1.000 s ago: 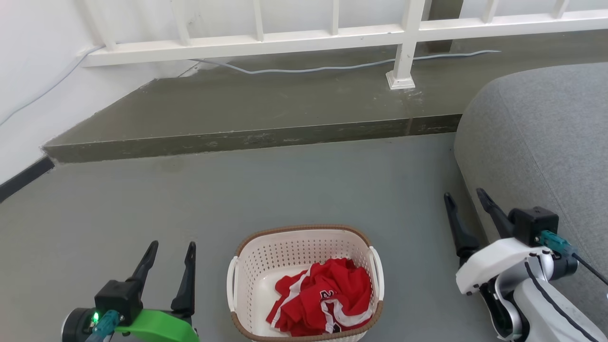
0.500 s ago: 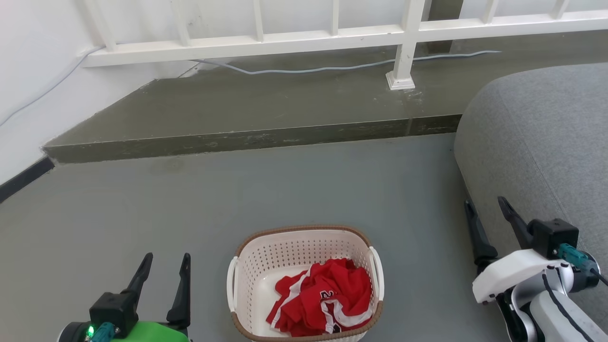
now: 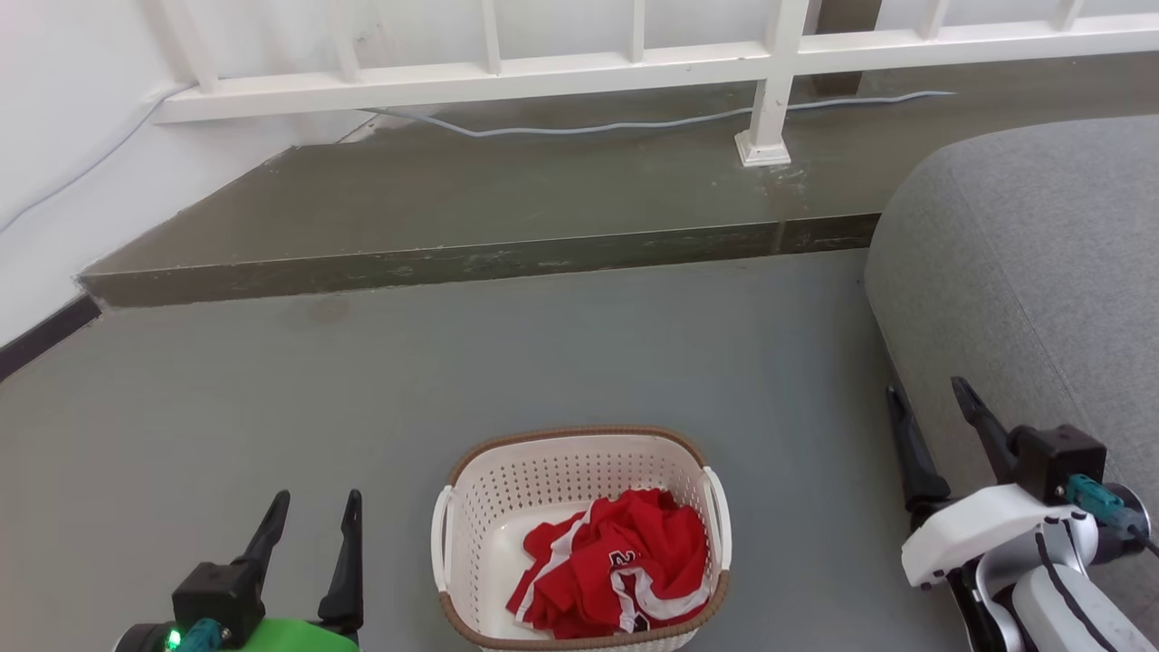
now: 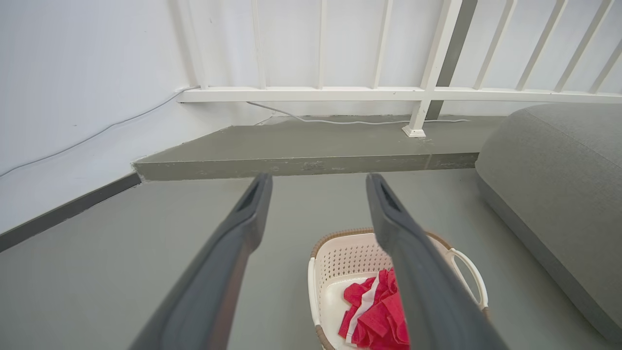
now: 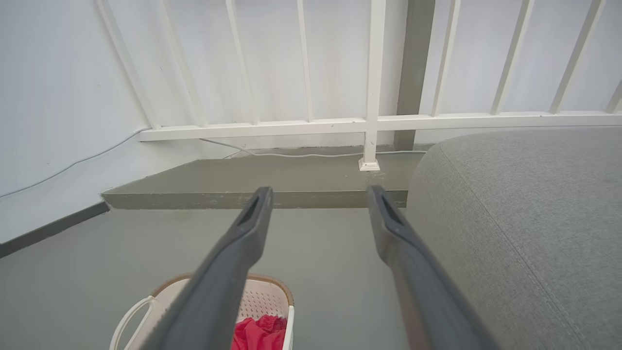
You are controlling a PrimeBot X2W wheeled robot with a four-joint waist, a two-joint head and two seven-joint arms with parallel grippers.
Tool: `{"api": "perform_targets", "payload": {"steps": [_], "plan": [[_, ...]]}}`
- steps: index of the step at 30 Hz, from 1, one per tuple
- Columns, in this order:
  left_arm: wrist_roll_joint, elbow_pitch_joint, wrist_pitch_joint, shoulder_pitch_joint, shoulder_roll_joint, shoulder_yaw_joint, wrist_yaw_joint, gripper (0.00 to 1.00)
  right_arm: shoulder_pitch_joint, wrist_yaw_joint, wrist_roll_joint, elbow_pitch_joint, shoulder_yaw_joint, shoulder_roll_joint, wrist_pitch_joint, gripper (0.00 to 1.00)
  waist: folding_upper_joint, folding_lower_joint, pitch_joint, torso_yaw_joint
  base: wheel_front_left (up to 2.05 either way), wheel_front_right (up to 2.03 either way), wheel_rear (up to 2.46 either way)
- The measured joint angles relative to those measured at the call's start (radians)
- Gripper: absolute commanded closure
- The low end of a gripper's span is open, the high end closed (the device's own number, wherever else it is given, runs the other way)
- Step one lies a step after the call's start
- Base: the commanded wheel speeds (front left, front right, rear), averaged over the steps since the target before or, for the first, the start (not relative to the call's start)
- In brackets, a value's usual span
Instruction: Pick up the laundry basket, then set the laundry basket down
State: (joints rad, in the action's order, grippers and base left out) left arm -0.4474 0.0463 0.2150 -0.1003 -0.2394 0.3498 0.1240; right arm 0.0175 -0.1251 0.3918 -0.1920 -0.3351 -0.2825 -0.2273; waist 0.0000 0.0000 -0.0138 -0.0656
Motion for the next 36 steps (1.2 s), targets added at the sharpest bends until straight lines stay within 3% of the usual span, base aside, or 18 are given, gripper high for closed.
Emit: {"api": "perform_targets", "payload": {"steps": [24, 25, 36], "plan": [[0.048, -0.024, -0.030, -0.015, 0.031, -0.032, 0.000, 0.00, -0.054, 0.000, -0.053, 0.088, 0.043, 0.032, 0.064, 0.00, 0.0000, 0.0000, 0.009, 0.003, 0.00, 0.00, 0.00], [0.048, -0.025, -0.030, -0.016, 0.032, -0.032, 0.000, 1.00, -0.055, 0.000, -0.055, 0.091, 0.044, 0.032, 0.071, 1.00, 0.0000, 0.0000, 0.009, 0.003, 0.00, 0.00, 0.00], [-0.002, 0.007, -0.030, -0.029, 0.060, -0.020, -0.010, 1.00, -0.090, 0.014, -0.004, 0.059, 0.040, 0.063, 0.071, 1.00, 0.0000, 0.0000, 0.011, 0.008, 0.00, 0.00, 0.00]]}}
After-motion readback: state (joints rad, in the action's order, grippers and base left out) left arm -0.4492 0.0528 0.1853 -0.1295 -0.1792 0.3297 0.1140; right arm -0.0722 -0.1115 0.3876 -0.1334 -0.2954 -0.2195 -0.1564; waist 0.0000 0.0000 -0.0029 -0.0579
